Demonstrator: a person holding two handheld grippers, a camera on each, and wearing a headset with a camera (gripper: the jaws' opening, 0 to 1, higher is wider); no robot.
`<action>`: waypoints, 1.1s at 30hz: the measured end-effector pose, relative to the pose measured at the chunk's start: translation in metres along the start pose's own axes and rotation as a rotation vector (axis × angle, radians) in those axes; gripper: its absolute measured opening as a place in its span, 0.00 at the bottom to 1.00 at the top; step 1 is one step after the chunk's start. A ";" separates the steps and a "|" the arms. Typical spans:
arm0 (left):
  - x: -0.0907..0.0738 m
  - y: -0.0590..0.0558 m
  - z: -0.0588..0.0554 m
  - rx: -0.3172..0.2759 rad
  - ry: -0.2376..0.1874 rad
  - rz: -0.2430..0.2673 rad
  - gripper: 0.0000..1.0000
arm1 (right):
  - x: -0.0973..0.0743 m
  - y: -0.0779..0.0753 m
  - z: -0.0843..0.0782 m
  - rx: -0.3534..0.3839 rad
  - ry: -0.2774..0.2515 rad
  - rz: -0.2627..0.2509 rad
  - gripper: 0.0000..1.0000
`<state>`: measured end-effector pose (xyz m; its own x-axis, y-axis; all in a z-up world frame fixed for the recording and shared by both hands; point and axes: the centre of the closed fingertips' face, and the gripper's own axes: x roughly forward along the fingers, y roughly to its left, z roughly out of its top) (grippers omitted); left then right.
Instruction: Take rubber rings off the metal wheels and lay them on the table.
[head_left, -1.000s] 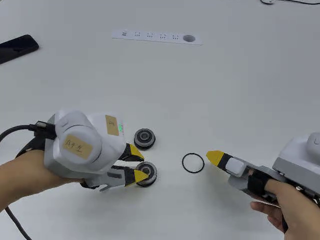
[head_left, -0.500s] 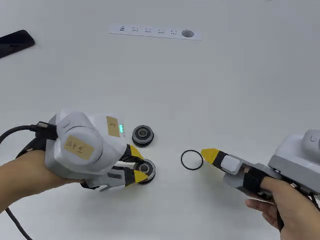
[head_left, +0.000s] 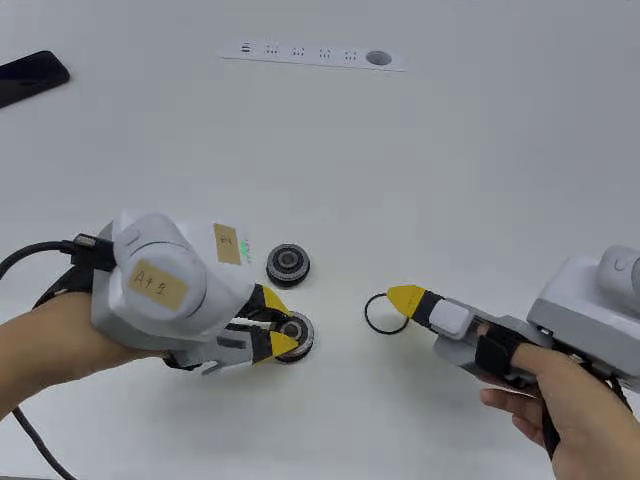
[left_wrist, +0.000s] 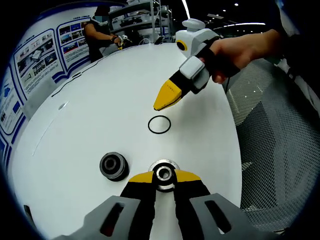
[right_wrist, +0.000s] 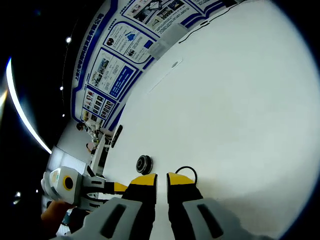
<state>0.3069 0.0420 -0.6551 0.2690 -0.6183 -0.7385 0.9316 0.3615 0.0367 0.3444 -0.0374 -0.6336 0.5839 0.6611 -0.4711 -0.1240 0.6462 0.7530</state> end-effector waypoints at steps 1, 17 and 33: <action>0.000 0.000 0.000 -0.008 -0.001 0.001 0.13 | 0.001 0.002 -0.001 -0.002 0.004 0.010 0.09; 0.000 0.000 -0.001 -0.016 0.036 -0.016 0.12 | 0.017 0.031 -0.030 -0.012 0.099 0.192 0.20; 0.000 0.001 -0.003 -0.014 0.007 -0.031 0.12 | 0.031 0.036 -0.060 -0.034 0.198 0.219 0.31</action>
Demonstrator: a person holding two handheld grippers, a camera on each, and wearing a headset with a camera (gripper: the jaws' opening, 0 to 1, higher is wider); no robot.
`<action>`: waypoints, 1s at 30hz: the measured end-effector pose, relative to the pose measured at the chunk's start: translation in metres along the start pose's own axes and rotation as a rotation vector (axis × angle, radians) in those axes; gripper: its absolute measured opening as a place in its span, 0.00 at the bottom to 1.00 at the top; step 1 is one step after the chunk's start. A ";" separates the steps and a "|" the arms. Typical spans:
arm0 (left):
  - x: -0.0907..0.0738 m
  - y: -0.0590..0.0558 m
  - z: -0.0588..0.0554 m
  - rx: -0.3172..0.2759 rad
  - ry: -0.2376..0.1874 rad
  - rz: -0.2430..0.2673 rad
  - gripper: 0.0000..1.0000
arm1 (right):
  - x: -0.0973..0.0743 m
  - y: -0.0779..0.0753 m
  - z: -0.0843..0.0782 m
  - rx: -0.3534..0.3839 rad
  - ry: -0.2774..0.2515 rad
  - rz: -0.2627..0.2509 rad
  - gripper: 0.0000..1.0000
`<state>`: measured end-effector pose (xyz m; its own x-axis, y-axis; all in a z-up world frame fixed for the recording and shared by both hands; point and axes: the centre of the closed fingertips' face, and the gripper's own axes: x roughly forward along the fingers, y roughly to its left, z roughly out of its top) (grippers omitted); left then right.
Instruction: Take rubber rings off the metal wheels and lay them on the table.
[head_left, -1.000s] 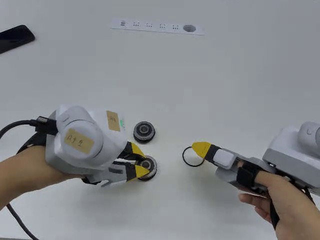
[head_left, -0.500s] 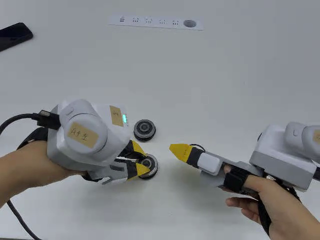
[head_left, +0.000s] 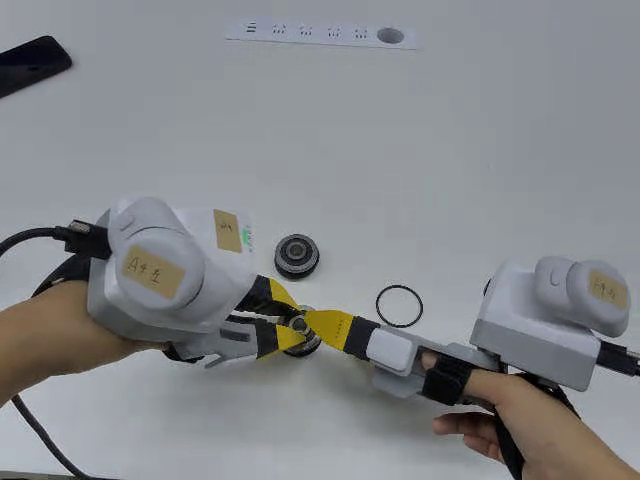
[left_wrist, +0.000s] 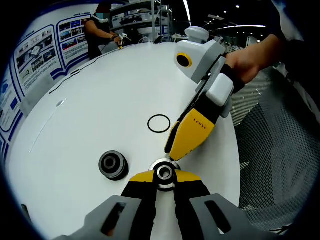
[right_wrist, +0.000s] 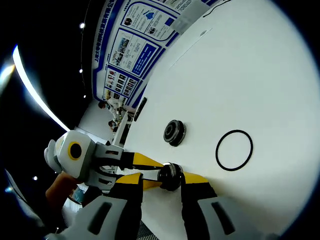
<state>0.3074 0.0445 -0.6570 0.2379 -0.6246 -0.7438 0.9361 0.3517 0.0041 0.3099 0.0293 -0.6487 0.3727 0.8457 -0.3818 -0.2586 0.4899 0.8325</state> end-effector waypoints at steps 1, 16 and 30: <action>0.000 0.000 0.000 0.001 0.000 0.001 0.12 | 0.001 -0.001 -0.001 0.000 0.005 0.000 0.32; 0.001 0.000 -0.001 0.018 0.005 -0.001 0.12 | 0.010 -0.001 -0.009 0.027 0.037 0.005 0.33; 0.001 0.000 0.000 0.019 0.004 -0.001 0.12 | 0.006 0.002 -0.009 0.056 0.036 0.017 0.28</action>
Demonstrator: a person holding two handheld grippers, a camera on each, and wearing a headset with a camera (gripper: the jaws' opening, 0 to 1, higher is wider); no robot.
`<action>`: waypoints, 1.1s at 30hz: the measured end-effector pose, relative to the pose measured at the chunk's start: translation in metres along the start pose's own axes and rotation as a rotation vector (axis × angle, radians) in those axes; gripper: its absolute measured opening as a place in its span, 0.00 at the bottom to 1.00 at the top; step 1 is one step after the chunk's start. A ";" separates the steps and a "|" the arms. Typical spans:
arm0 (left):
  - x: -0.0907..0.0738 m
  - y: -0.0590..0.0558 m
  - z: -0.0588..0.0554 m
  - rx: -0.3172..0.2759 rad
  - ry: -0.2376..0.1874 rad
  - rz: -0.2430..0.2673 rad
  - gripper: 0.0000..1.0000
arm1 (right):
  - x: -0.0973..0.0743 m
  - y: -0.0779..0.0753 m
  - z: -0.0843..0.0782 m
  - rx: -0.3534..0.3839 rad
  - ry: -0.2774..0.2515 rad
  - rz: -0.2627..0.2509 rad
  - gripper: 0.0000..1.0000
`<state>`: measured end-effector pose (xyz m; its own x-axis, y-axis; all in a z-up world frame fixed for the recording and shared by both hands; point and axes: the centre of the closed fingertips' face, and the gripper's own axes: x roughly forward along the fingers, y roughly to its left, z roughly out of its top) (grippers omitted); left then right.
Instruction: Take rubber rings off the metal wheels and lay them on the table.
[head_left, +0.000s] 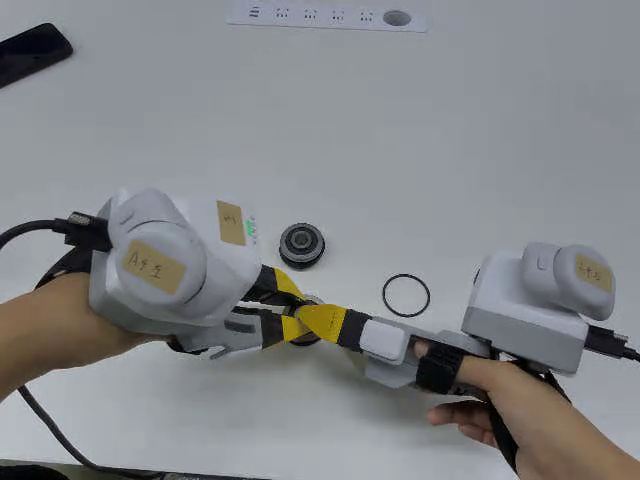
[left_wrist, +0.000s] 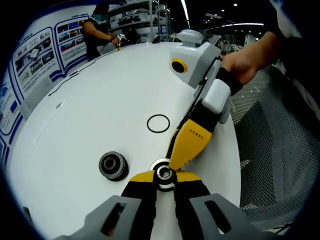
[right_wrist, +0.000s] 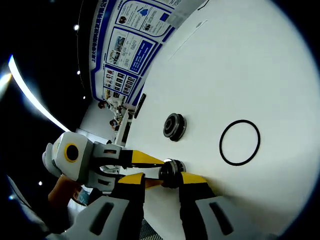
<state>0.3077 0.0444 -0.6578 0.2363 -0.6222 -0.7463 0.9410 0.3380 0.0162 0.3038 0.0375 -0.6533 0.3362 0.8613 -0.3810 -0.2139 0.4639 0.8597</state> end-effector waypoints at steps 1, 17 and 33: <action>0.000 0.000 0.000 0.000 -0.001 0.000 0.12 | -0.001 -0.001 0.000 0.000 -0.005 -0.003 0.27; 0.000 0.000 0.001 -0.004 -0.004 0.002 0.12 | 0.000 -0.007 -0.001 -0.009 -0.008 -0.012 0.20; -0.001 -0.001 0.001 -0.003 -0.005 0.001 0.12 | -0.004 -0.010 0.004 0.005 -0.027 0.002 0.12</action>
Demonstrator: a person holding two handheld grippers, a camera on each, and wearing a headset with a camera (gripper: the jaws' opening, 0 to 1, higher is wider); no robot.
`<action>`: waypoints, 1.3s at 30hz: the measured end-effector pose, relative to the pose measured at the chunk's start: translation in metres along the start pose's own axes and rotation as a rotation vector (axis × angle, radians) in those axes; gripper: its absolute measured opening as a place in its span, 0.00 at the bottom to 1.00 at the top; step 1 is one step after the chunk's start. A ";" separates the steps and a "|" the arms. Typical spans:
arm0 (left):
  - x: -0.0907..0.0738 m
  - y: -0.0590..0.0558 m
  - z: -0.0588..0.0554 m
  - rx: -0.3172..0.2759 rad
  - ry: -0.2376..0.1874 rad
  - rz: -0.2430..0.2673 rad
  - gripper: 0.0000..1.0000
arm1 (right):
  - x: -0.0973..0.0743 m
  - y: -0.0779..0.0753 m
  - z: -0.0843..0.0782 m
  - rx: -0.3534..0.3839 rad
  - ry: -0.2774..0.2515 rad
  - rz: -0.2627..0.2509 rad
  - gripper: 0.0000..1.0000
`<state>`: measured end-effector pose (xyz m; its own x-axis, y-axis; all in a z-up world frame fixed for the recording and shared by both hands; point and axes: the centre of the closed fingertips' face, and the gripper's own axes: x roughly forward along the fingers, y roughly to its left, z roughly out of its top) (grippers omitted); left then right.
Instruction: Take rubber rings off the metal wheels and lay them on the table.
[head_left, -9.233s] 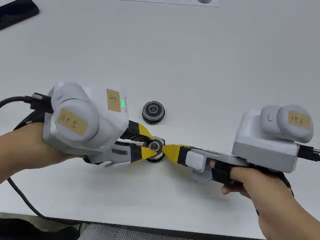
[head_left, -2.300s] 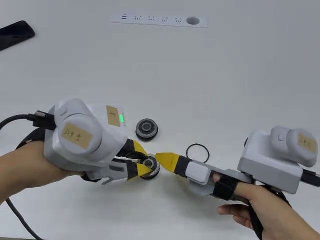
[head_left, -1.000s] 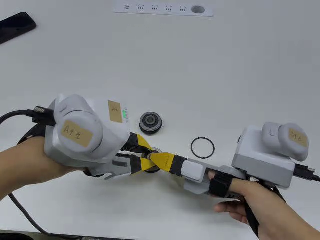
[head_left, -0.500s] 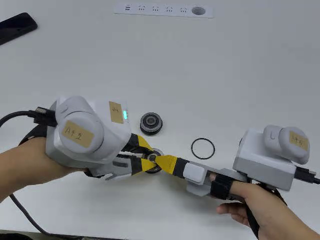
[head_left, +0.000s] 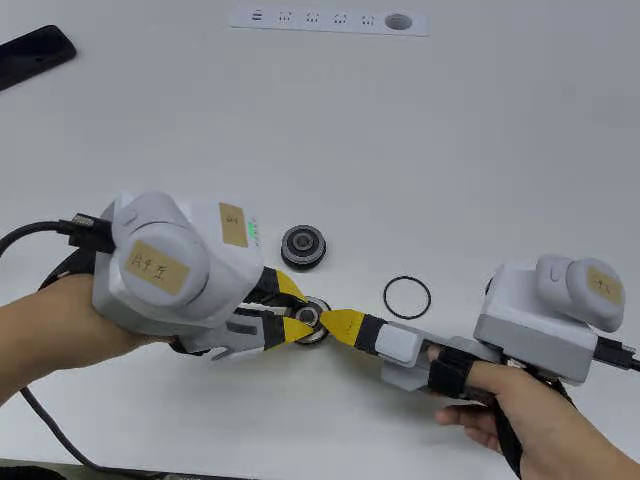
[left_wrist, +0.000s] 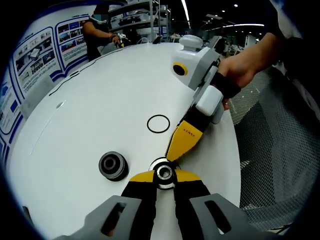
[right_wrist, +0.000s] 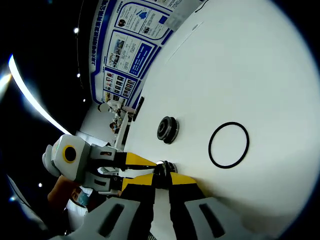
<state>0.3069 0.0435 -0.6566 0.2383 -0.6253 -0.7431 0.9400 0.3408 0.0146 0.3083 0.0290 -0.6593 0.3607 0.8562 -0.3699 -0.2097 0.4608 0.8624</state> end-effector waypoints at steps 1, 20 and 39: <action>0.000 0.000 0.000 0.000 0.000 0.000 0.12 | 0.000 -0.001 0.000 0.001 0.002 -0.004 0.11; -0.001 -0.001 -0.001 -0.002 0.004 -0.006 0.12 | -0.002 0.002 0.000 -0.126 0.019 -0.093 0.01; 0.000 0.000 -0.001 0.000 0.008 -0.010 0.12 | 0.003 0.007 -0.001 -0.226 0.051 -0.130 0.01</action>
<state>0.3068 0.0449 -0.6572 0.2274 -0.6231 -0.7484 0.9423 0.3346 0.0077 0.3071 0.0346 -0.6545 0.3527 0.7944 -0.4945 -0.3647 0.6034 0.7092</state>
